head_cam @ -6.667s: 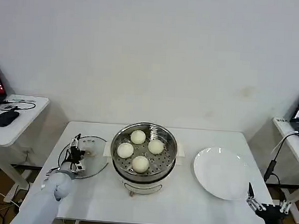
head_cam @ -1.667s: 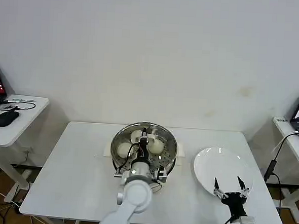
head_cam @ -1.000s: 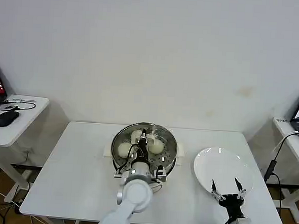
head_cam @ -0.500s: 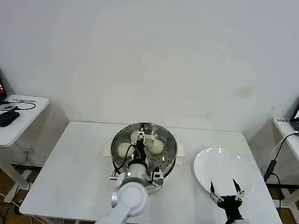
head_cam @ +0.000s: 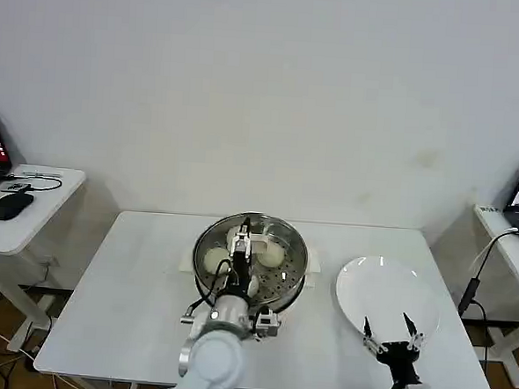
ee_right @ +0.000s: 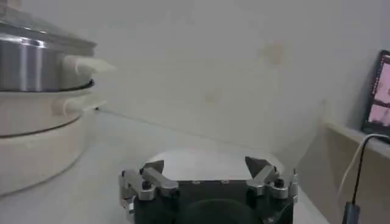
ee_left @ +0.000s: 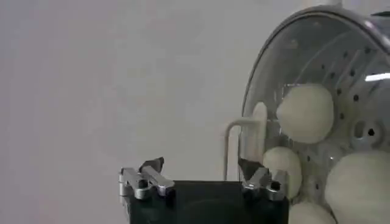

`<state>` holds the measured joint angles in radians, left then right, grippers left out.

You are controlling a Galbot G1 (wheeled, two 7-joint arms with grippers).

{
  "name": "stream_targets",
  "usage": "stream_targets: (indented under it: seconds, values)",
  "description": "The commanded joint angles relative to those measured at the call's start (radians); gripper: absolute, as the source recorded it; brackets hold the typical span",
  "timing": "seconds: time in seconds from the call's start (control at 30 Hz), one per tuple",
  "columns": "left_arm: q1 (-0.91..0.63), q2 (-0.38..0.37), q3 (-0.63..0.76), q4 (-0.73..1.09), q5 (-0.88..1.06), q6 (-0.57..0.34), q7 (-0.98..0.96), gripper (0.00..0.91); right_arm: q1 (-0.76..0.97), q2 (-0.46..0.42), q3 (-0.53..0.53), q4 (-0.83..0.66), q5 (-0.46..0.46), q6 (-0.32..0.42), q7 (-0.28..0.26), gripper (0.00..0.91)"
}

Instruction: Take steamed baozi put them in steamer then cover it.

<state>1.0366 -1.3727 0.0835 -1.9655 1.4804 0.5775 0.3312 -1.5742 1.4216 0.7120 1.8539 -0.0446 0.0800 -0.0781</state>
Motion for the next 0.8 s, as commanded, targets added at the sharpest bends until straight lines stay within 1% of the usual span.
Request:
stream_targets:
  seconds: [0.03,0.17,0.23,0.27,0.3,0.33,0.37,0.4,0.43,0.47,0.57,0.6,0.67,0.73,0.77,0.8]
  values:
    - [0.088,0.067,-0.053,-0.165,-0.096,-0.008,-0.04,0.907,-0.008,-0.008,0.003,0.0,0.005,0.023,0.011,0.907]
    - [0.167,0.086,-0.133,-0.275,-0.206,-0.033,-0.125,0.907,-0.014,-0.02,0.002,0.011,0.071,0.046,0.038,0.907]
    - [0.235,0.108,-0.202,-0.32,-0.37,-0.05,-0.215,0.907,-0.023,-0.034,0.0,0.022,0.105,0.063,0.049,0.907]
    - [0.271,0.112,-0.235,-0.341,-0.41,-0.065,-0.233,0.907,-0.025,-0.037,0.001,0.027,0.12,0.067,0.049,0.907]
    - [0.346,0.11,-0.304,-0.359,-0.509,-0.105,-0.298,0.907,-0.031,-0.045,0.002,0.036,0.142,0.075,0.047,0.907]
    - [0.398,0.11,-0.355,-0.366,-0.628,-0.121,-0.356,0.907,-0.041,-0.054,0.005,0.045,0.164,0.089,0.046,0.907]
    - [0.443,0.112,-0.395,-0.366,-0.71,-0.152,-0.393,0.907,-0.045,-0.059,0.007,0.056,0.173,0.092,0.044,0.907]
    - [0.489,0.114,-0.473,-0.359,-0.78,-0.2,-0.447,0.907,-0.055,-0.069,0.008,0.063,0.189,0.093,0.041,0.907]
    - [0.515,0.114,-0.531,-0.351,-0.858,-0.247,-0.486,0.907,-0.067,-0.081,0.008,0.086,0.22,0.09,0.036,0.907]
    - [0.555,0.105,-0.577,-0.348,-0.924,-0.283,-0.526,0.907,-0.072,-0.084,0.009,0.09,0.226,0.089,0.032,0.907]
    - [0.62,0.066,-0.712,-0.33,-1.209,-0.363,-0.585,0.907,-0.086,-0.094,0.01,0.114,0.223,0.082,0.018,0.907]
    - [0.632,0.063,-0.763,-0.302,-1.311,-0.413,-0.592,0.907,-0.089,-0.096,0.006,0.12,0.228,0.069,0.011,0.907]
    - [0.642,0.063,-0.837,-0.241,-1.577,-0.487,-0.613,0.907,-0.1,-0.106,0.003,0.129,0.231,0.057,-0.006,0.907]
    - [0.655,0.055,-0.892,-0.197,-1.8,-0.508,-0.629,0.907,-0.121,-0.123,0.002,0.136,0.242,0.05,-0.015,0.907]
    - [0.679,0.061,-0.907,-0.178,-1.875,-0.511,-0.635,0.907,-0.136,-0.138,0.006,0.14,0.247,0.052,-0.019,0.907]
    - [0.705,0.062,-0.911,-0.172,-1.896,-0.528,-0.629,0.907,-0.141,-0.144,0.009,0.14,0.249,0.054,-0.019,0.907]
